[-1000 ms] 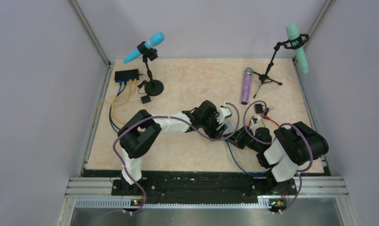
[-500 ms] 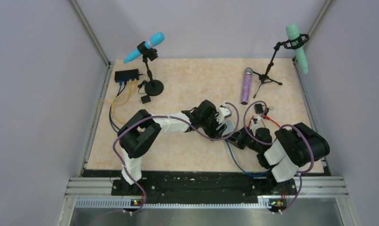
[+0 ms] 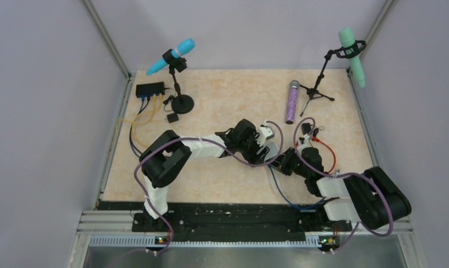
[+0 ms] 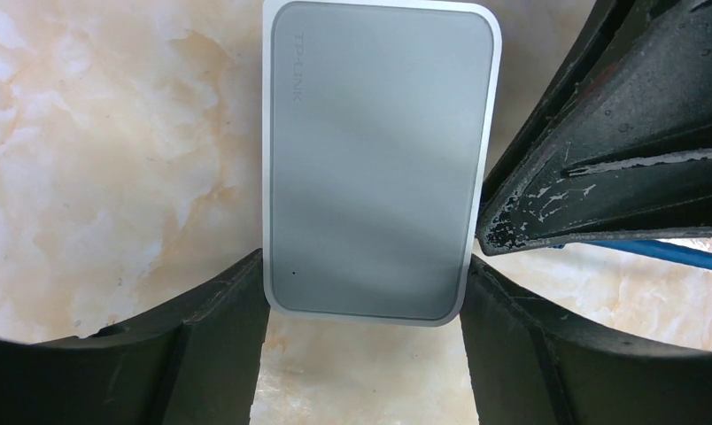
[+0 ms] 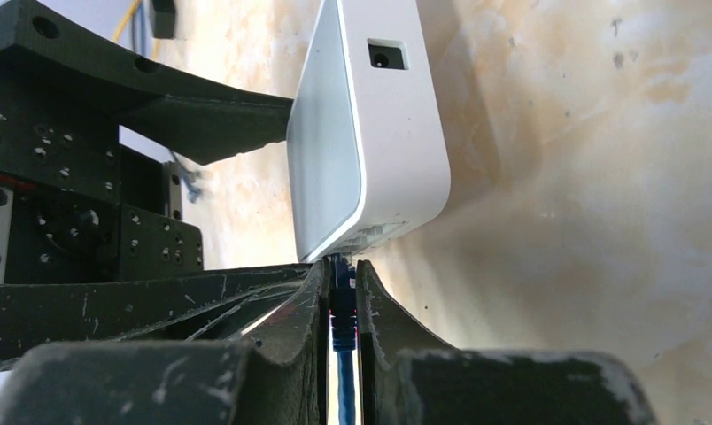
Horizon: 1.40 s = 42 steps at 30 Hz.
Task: Pull the plug from the switch port
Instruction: Pull the connector from the switch port, then place the connector at the center of the board.
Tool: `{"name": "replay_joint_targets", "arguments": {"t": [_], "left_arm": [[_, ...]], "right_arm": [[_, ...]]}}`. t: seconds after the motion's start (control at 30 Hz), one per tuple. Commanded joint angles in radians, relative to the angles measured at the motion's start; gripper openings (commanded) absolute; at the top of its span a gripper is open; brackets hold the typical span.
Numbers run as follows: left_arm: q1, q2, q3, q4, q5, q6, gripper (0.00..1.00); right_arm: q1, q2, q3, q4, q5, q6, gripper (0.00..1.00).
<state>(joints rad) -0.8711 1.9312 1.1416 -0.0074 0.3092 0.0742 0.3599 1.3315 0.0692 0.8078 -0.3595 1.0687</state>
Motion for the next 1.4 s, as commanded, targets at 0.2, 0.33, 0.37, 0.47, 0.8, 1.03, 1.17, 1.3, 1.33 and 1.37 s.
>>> {"name": "replay_joint_targets", "arguments": {"t": [0.2,0.33,0.37,0.47,0.8,1.03,1.17,1.3,1.33,1.37], "left_arm": [[0.007,0.111,-0.007,-0.194,-0.198,-0.072,0.42],[0.011,0.118,-0.005,-0.2,-0.209,-0.071,0.42],[0.013,0.12,-0.005,-0.203,-0.215,-0.071,0.42],[0.022,0.123,-0.007,-0.211,-0.219,-0.071,0.41],[0.023,0.1,-0.032,-0.198,-0.104,0.006,0.53],[-0.011,0.068,-0.027,-0.213,-0.128,0.055,0.98],[-0.011,-0.004,-0.053,-0.175,-0.143,0.032,0.99],[-0.009,-0.126,-0.121,-0.093,-0.173,-0.016,0.99],[-0.008,-0.163,-0.141,-0.071,-0.181,-0.029,0.99],[-0.007,-0.205,-0.161,-0.049,-0.195,-0.045,0.99]], "right_arm": [[0.021,-0.271,0.127,-0.539,0.017,-0.222,0.0],[0.021,-0.276,0.079,-0.454,-0.079,-0.193,0.0],[0.021,-0.281,0.072,-0.446,-0.089,-0.189,0.0],[0.021,-0.328,0.079,-0.517,-0.081,-0.21,0.0],[0.009,-0.593,0.122,-0.748,0.039,-0.245,0.0],[-0.012,-0.772,0.265,-0.994,0.247,-0.318,0.0],[-0.033,-0.77,0.393,-1.079,0.323,-0.385,0.0],[-0.059,-0.752,0.538,-1.128,0.391,-0.445,0.0],[-0.063,-0.747,0.57,-1.137,0.411,-0.458,0.0],[-0.066,-0.739,0.609,-1.15,0.439,-0.478,0.0]]}}
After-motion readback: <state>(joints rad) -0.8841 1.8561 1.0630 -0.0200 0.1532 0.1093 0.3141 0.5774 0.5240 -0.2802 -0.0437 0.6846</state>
